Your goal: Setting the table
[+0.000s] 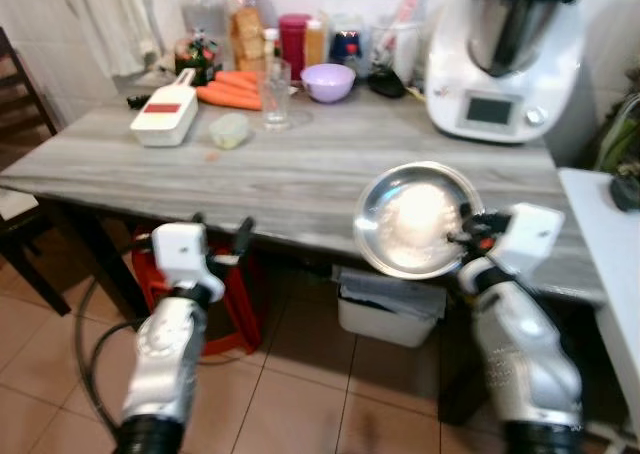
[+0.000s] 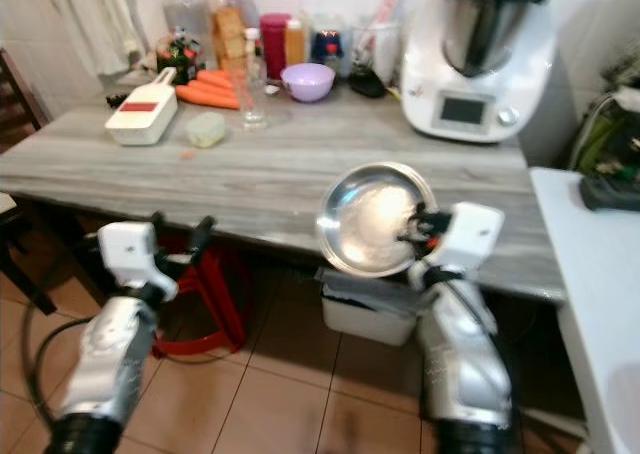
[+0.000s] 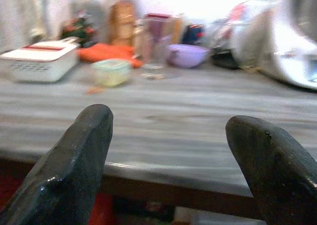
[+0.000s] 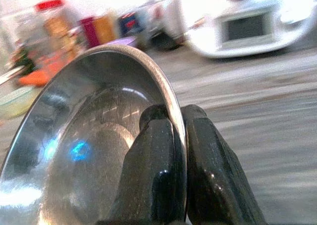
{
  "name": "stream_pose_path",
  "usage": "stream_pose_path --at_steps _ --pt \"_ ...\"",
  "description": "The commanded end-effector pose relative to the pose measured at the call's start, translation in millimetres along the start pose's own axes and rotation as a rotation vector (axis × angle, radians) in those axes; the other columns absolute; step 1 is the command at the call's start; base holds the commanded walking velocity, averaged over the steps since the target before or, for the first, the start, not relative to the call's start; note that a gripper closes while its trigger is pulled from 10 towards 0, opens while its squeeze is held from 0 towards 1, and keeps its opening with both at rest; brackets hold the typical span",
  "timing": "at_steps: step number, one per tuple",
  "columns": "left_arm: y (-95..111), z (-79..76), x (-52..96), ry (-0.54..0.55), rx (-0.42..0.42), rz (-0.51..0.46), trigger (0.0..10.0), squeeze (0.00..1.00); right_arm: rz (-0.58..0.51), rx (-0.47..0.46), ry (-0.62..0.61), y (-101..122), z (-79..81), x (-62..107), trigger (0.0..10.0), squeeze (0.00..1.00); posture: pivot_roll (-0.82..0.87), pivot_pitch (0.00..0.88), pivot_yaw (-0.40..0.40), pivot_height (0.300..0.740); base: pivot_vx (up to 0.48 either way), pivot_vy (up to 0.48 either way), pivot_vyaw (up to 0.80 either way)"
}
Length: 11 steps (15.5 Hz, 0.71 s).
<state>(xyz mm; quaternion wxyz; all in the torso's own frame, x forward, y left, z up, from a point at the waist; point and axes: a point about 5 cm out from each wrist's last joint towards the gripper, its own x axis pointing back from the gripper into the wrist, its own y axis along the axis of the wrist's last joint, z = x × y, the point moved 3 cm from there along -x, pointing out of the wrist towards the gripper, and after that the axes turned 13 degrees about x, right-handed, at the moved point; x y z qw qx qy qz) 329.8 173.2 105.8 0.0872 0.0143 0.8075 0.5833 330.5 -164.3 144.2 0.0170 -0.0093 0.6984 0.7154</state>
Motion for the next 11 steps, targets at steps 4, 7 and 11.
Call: stream_pose_path --at_steps 4,7,11 --pt "-1.3 -7.2 -0.3 -0.024 0.002 0.006 10.0 0.00 -0.026 0.004 -0.026 7.4 -6.3 -2.6 10.0 0.00 -0.05 0.026 0.018 0.740 0.359 0.000 0.00" --pt "-3.1 -8.9 0.6 -0.036 -0.009 0.019 10.0 0.00 -0.028 0.002 -0.044 8.3 -7.2 -6.0 10.0 0.00 -0.05 0.026 0.018 0.740 0.337 0.000 0.00" --pt "-7.4 -23.1 9.4 -0.135 -0.002 0.038 10.0 0.00 -0.008 -0.037 -0.073 6.4 -5.7 -13.0 10.0 0.00 -0.05 0.027 0.029 0.740 0.065 0.000 0.00"
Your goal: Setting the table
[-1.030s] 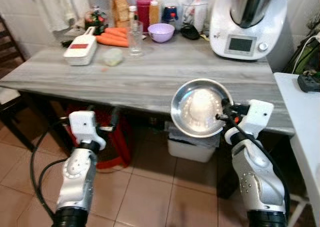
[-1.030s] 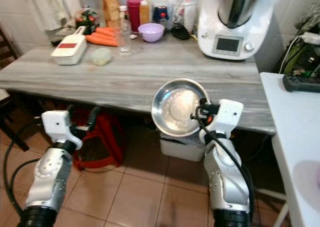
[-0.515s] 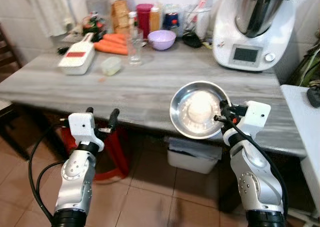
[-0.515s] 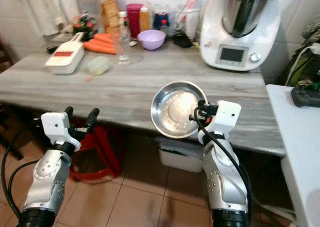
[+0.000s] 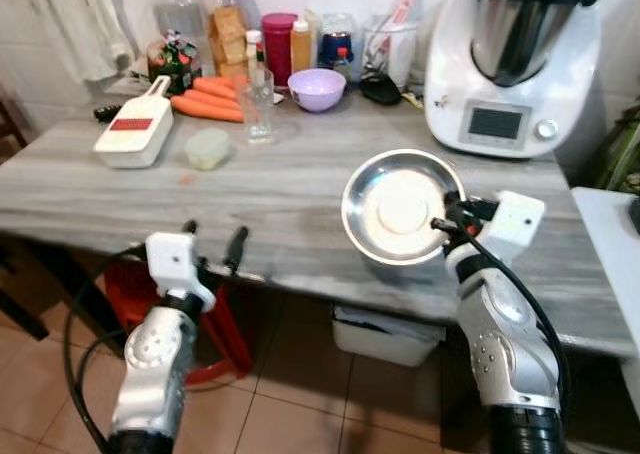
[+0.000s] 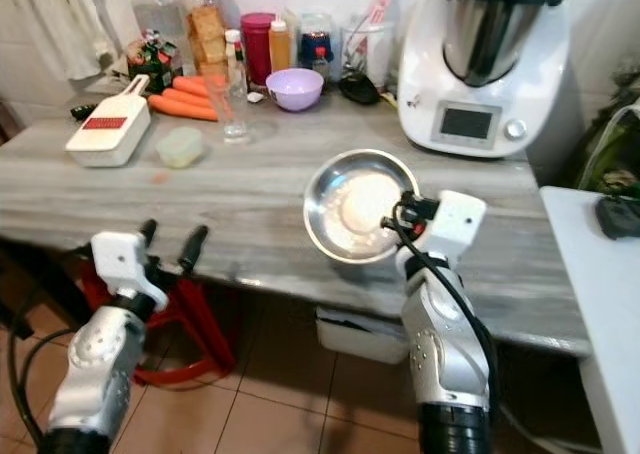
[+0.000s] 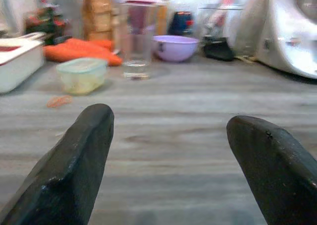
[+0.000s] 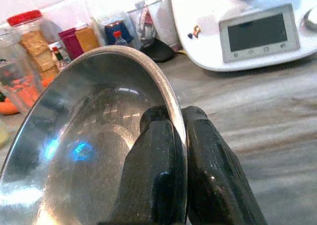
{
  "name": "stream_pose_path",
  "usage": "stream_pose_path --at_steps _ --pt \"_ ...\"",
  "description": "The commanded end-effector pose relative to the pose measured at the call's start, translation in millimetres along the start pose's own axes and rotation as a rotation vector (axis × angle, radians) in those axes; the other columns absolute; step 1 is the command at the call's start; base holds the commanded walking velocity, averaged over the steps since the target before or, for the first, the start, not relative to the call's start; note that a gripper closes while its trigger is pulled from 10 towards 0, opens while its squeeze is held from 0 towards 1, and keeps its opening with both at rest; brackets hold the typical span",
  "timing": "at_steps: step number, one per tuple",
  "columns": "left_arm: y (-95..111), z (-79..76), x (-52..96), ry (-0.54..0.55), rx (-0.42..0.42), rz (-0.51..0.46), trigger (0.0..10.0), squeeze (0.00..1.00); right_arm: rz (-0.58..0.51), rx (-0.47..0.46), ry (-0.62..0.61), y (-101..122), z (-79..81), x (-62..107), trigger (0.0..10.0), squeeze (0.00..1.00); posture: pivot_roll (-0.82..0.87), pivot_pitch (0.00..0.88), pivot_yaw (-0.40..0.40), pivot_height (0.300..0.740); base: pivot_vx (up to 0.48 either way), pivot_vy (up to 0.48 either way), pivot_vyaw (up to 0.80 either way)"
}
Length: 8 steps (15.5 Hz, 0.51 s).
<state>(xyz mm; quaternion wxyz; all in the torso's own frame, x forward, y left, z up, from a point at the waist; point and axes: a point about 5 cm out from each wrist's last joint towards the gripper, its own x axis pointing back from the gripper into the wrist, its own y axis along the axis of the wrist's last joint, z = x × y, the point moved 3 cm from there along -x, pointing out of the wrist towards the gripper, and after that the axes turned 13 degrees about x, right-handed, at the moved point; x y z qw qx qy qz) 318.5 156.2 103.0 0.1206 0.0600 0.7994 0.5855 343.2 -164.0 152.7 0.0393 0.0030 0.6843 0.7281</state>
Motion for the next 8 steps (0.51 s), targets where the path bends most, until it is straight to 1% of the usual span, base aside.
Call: stream_pose_path --at_steps 1,3,5,7,8 --pt "-2.7 -11.0 2.1 -0.058 -0.003 0.016 10.0 0.00 0.017 -0.005 -0.024 -3.2 -3.9 -2.1 10.0 0.00 -0.05 0.026 0.034 0.740 0.000 0.000 0.00" --pt "-9.2 -20.6 10.4 -0.131 -0.020 0.048 10.0 0.00 0.058 -0.021 -0.036 -10.0 1.7 -6.6 10.0 0.00 -0.05 0.026 0.034 0.740 0.000 0.000 0.00" --pt "-11.4 -24.1 13.4 -0.159 -0.031 0.061 10.0 0.00 0.077 -0.038 -0.046 -13.6 4.3 -9.5 10.0 0.00 -0.05 0.023 0.041 0.740 0.000 0.000 0.00" --pt "-12.9 -34.3 16.6 -0.243 -0.032 0.082 10.0 0.00 0.120 -0.063 -0.053 -19.8 13.8 -17.0 10.0 0.00 -0.05 0.022 0.046 0.740 0.000 0.000 0.00" --pt "-13.1 -36.4 17.0 -0.260 -0.035 0.087 10.0 0.00 0.134 -0.065 -0.058 -21.7 15.2 -18.9 10.0 0.00 -0.05 0.022 0.046 0.740 0.000 0.000 0.00"
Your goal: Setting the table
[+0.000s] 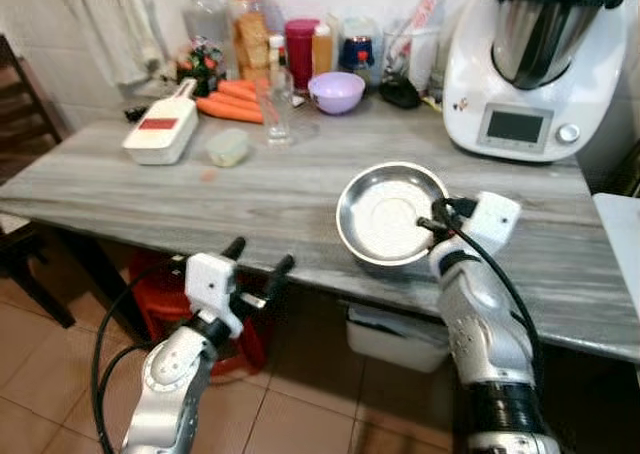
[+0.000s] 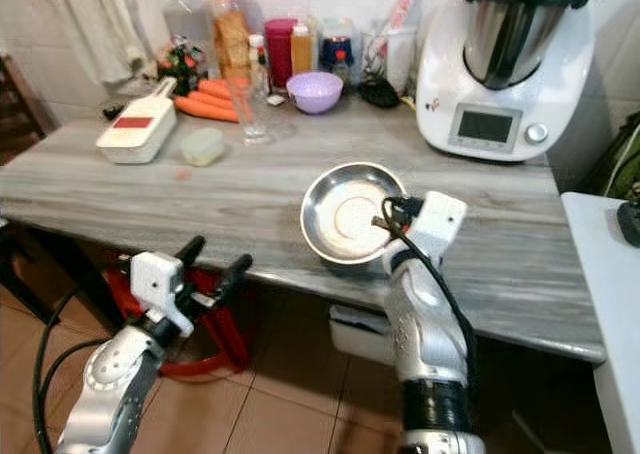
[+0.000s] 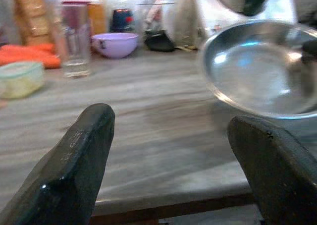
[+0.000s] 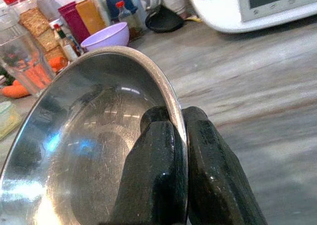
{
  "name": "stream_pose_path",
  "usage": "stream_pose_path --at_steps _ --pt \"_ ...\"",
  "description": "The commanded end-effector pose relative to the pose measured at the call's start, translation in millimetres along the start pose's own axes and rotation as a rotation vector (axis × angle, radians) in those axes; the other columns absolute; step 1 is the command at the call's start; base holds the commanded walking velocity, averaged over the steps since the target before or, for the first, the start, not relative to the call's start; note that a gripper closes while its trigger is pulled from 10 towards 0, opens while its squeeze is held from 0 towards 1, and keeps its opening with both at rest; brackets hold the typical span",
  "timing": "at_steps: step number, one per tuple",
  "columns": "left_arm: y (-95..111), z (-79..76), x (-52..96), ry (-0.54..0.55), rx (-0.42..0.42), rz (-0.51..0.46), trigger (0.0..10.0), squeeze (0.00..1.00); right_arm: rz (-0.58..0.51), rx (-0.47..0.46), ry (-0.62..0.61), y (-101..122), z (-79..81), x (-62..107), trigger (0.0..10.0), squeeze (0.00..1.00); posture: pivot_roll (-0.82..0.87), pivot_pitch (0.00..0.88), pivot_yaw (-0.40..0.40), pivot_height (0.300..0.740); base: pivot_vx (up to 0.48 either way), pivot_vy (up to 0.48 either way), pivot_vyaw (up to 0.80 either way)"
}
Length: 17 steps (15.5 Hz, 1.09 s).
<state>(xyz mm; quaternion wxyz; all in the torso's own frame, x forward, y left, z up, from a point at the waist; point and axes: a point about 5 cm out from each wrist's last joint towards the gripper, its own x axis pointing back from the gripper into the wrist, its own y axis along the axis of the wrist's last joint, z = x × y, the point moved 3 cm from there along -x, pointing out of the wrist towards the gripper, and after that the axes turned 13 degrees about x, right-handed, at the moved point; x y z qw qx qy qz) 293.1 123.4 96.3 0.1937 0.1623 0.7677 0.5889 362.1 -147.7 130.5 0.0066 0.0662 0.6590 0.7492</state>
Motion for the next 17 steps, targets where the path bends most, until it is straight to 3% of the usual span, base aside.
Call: stream_pose_path --at_steps 1,6,11,12,13,14,15,17 --pt "2.6 -4.5 -0.8 -0.047 -0.014 0.013 10.0 0.00 0.025 -0.034 -0.019 -0.1 3.3 -6.6 10.0 0.00 -0.05 0.021 0.050 0.740 0.000 0.000 0.00" --pt "4.5 -8.6 -2.0 -0.102 -0.007 0.029 10.0 0.00 0.073 0.004 -0.055 -2.1 11.3 -21.3 10.0 0.00 -0.04 0.019 0.055 0.740 0.000 0.000 0.00" --pt "1.7 -15.5 -1.5 -0.153 -0.029 0.052 10.0 0.00 0.122 -0.108 -0.106 -6.6 4.1 -31.9 10.0 0.00 -0.03 0.018 0.053 0.740 0.000 0.000 0.00" --pt "1.4 -17.4 -1.6 -0.166 -0.027 0.054 10.0 0.00 0.130 -0.116 -0.110 -7.6 4.1 -33.7 10.0 0.14 -0.03 0.016 0.052 0.740 0.000 0.000 0.00" --pt "1.3 -18.5 -1.8 -0.173 -0.023 0.057 10.0 0.00 0.138 -0.125 -0.110 -9.0 4.5 -34.8 10.0 0.35 -0.03 0.016 0.053 0.740 0.000 0.000 0.00" --pt "0.9 -19.9 -1.8 -0.187 -0.022 0.063 10.0 0.00 0.142 -0.134 -0.109 -10.1 4.8 -36.5 10.0 0.79 -0.03 0.015 0.052 0.740 0.000 0.000 0.00" --pt "0.7 -20.5 -1.6 -0.195 -0.021 0.066 10.0 0.00 0.141 -0.135 -0.108 -9.6 5.7 -37.5 10.0 1.00 -0.02 0.013 0.051 0.740 0.000 0.000 0.00" --pt "-0.6 -22.7 -1.8 -0.217 -0.008 0.077 10.0 0.00 0.122 -0.137 -0.091 -5.5 10.4 -39.7 10.0 1.00 -0.02 0.011 0.051 0.740 0.000 0.000 0.00"
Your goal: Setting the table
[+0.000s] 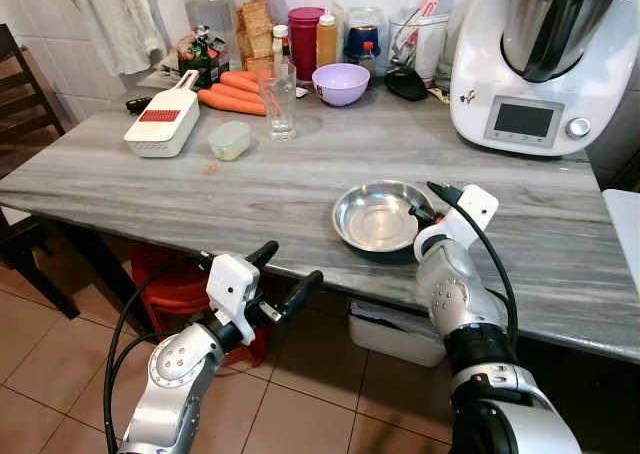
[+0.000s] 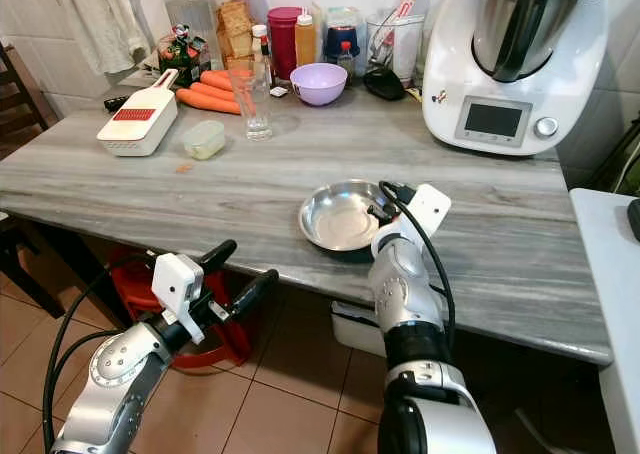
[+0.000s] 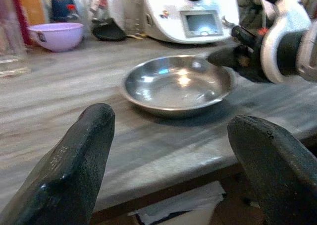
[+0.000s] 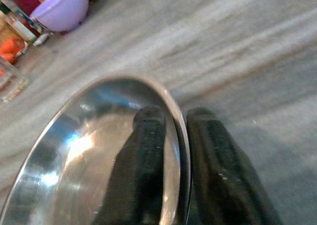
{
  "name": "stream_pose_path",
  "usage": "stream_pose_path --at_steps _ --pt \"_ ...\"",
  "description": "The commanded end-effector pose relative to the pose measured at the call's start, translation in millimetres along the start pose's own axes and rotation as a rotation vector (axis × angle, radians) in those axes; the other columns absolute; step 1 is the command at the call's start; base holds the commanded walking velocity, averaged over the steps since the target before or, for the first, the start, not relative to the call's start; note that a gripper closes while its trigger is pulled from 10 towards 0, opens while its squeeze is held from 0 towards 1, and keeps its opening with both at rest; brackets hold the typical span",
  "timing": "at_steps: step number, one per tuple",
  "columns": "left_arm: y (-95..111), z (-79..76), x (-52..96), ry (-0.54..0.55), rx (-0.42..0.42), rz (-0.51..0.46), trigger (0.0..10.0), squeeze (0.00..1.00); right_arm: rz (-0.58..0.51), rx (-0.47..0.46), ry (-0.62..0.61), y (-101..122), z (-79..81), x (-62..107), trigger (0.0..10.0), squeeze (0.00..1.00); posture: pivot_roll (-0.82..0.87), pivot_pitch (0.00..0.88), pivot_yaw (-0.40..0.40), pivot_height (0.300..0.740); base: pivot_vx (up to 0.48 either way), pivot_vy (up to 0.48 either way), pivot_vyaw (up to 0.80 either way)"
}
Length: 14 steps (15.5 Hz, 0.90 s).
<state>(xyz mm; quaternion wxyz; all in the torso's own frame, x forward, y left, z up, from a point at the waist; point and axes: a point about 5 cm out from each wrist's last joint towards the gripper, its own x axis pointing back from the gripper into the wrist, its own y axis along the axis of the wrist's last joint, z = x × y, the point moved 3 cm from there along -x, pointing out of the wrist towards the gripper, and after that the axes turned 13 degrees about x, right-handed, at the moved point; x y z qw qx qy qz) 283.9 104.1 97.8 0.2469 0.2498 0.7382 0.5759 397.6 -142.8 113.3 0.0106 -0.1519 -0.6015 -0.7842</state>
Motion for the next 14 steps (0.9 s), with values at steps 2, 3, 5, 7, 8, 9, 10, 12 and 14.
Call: stream_pose_path --at_steps 2,3,5,7,8,9,10,12,14 --pt "1.7 -4.0 -1.3 -0.037 -0.004 0.011 10.0 0.00 -0.030 -0.011 0.024 9.8 7.9 -2.2 10.0 1.00 -0.02 0.008 0.050 0.740 0.000 0.000 0.00" --pt "1.3 -5.4 -1.3 -0.046 0.003 0.013 10.0 0.00 -0.041 0.015 0.032 11.0 9.4 -2.3 10.0 1.00 -0.02 0.008 0.050 0.740 0.000 0.000 0.00" --pt "-1.1 -8.5 -1.3 -0.065 0.009 0.024 10.0 0.00 -0.168 0.119 0.130 26.9 21.8 3.2 10.0 1.00 -0.03 0.001 0.047 0.740 0.000 0.000 0.00" --pt "-2.2 -9.0 -1.2 -0.069 0.011 0.029 10.0 0.00 -0.209 0.140 0.160 32.5 25.1 7.1 10.0 1.00 -0.03 0.001 0.047 0.740 0.000 0.000 0.00" --pt "-2.2 -9.5 -2.0 -0.072 0.013 0.029 10.0 0.00 -0.228 0.135 0.171 35.7 24.6 9.0 10.0 1.00 -0.04 0.001 0.045 0.740 0.000 0.000 0.00" --pt "-2.4 -10.8 -3.0 -0.079 0.018 0.028 10.0 0.00 -0.264 0.147 0.197 41.3 21.6 13.6 10.0 1.00 -0.04 0.005 0.042 0.740 0.000 0.000 0.00" --pt "-2.3 -11.2 -3.3 -0.081 0.020 0.028 10.0 0.00 -0.276 0.152 0.205 43.1 20.5 15.1 10.0 1.00 -0.04 0.005 0.042 0.740 0.000 0.000 0.00" --pt "-3.4 -13.4 -2.4 -0.093 0.035 0.033 10.0 0.00 -0.320 0.271 0.172 46.1 -0.8 24.0 10.0 1.00 -0.05 0.012 0.035 0.740 0.000 0.000 0.00" --pt "-3.9 -14.0 -0.8 -0.097 0.038 0.035 10.0 0.00 -0.332 0.329 0.138 44.3 -19.8 32.3 10.0 1.00 -0.05 0.016 0.030 0.740 0.000 0.000 0.00"
